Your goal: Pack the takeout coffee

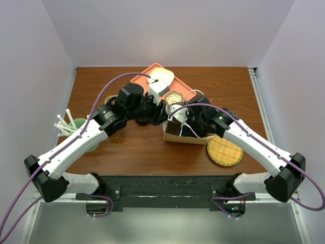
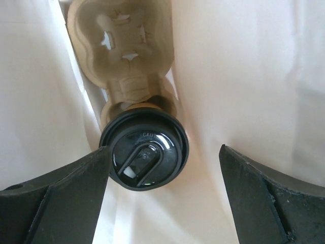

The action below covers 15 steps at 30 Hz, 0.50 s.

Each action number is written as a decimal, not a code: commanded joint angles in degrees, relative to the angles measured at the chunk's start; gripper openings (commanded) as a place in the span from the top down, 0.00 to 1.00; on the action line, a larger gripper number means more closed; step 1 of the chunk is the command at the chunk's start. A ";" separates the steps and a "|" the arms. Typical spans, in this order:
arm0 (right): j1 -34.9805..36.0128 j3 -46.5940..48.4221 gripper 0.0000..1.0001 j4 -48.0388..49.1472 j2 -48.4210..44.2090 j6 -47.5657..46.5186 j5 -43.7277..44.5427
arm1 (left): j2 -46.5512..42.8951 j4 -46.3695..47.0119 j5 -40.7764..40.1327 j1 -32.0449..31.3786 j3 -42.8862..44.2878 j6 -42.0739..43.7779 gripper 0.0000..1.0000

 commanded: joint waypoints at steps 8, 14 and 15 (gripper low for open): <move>-2.36 5.51 0.11 2.89 0.66 -0.10 -0.25 | 0.62 0.55 -4.57 0.92 5.84 1.39 0.56; -2.89 6.74 0.14 2.54 1.10 -0.45 -0.42 | 0.27 -1.29 -11.24 1.62 6.63 1.30 0.55; -2.98 7.09 0.14 2.63 1.36 -0.54 -0.42 | 0.18 -1.38 -11.78 1.71 6.46 1.21 0.54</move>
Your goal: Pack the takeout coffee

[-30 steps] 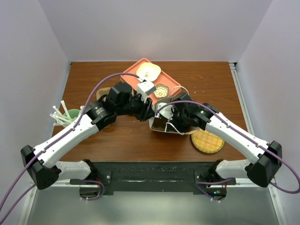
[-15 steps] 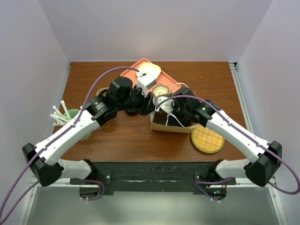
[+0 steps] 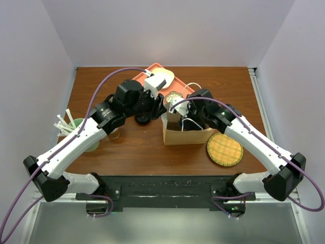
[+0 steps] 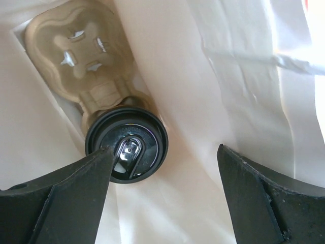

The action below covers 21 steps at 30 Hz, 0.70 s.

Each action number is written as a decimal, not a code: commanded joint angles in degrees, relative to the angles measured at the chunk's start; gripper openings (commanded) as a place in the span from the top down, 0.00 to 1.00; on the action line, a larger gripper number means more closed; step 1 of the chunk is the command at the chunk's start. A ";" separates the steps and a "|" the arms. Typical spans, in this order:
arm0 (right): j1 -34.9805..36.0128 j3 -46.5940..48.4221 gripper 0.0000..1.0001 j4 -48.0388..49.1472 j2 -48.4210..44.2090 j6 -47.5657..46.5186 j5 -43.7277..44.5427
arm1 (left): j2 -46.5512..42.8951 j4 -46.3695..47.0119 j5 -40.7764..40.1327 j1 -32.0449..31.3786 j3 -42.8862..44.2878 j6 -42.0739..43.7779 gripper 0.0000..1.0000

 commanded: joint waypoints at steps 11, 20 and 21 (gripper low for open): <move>-0.84 6.10 0.21 1.38 1.57 0.44 -0.80 | -1.95 -3.66 -15.81 1.73 1.97 -1.55 0.53; -1.63 8.39 0.22 1.65 1.57 1.24 -0.18 | -2.39 -4.29 -16.87 2.17 1.01 -2.78 0.52; -1.71 8.91 0.23 1.73 1.83 1.24 -0.18 | -2.48 -4.37 -16.96 2.18 1.01 -2.78 0.52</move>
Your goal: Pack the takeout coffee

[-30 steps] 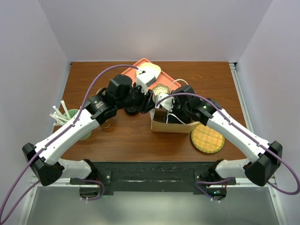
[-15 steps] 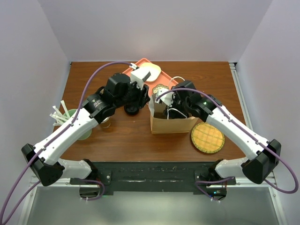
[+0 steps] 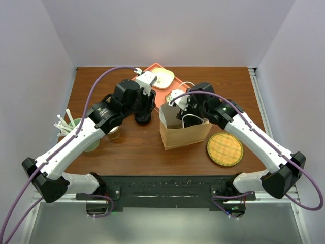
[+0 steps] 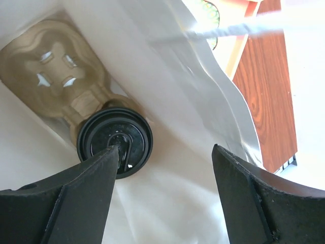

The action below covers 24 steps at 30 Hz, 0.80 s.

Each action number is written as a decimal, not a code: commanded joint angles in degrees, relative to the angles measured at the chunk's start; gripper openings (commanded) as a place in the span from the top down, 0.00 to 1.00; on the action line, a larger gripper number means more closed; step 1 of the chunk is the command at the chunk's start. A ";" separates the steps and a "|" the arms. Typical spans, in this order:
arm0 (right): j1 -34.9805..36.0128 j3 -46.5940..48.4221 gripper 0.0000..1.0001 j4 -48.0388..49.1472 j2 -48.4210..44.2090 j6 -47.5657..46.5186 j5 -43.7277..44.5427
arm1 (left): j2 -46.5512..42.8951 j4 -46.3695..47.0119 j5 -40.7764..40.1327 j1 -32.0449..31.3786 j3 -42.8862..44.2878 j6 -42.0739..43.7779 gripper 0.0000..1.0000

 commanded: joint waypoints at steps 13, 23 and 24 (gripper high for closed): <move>-1.06 5.21 0.34 3.20 -0.31 4.42 2.23 | -3.49 1.14 -2.29 0.49 -0.73 -1.74 0.51; -1.24 7.75 0.42 3.29 0.66 6.36 4.43 | -4.19 1.40 -2.29 0.49 -0.82 -0.94 0.50; -1.24 8.02 0.43 2.95 0.74 6.36 4.52 | -4.28 1.40 -2.47 0.49 -0.82 -0.77 0.50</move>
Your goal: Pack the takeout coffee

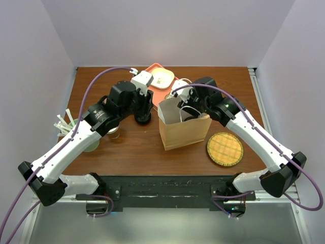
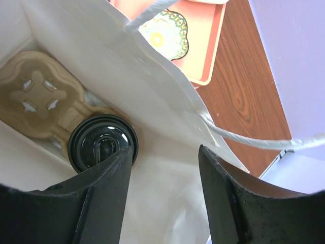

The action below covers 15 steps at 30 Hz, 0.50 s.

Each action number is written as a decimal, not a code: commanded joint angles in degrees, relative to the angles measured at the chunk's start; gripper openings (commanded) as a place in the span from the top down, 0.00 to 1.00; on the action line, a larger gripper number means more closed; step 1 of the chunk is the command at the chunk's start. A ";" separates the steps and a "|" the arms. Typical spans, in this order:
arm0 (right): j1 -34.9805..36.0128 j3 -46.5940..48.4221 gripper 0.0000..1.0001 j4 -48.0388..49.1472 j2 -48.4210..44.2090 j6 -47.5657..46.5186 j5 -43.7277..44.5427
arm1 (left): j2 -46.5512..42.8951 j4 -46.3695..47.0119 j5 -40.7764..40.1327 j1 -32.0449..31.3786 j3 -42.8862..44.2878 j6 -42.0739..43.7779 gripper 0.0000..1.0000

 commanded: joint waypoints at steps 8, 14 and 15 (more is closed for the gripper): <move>-0.63 4.79 0.49 2.44 -1.38 3.92 5.21 | -2.87 1.62 -1.75 0.34 -1.32 0.50 0.50; -0.72 5.41 0.50 3.06 -2.61 4.71 9.61 | -4.01 1.53 -1.75 0.34 -2.03 1.11 0.50; -0.72 5.50 0.50 3.06 -2.87 4.80 9.79 | -4.18 1.36 -1.84 0.34 -2.20 1.29 0.50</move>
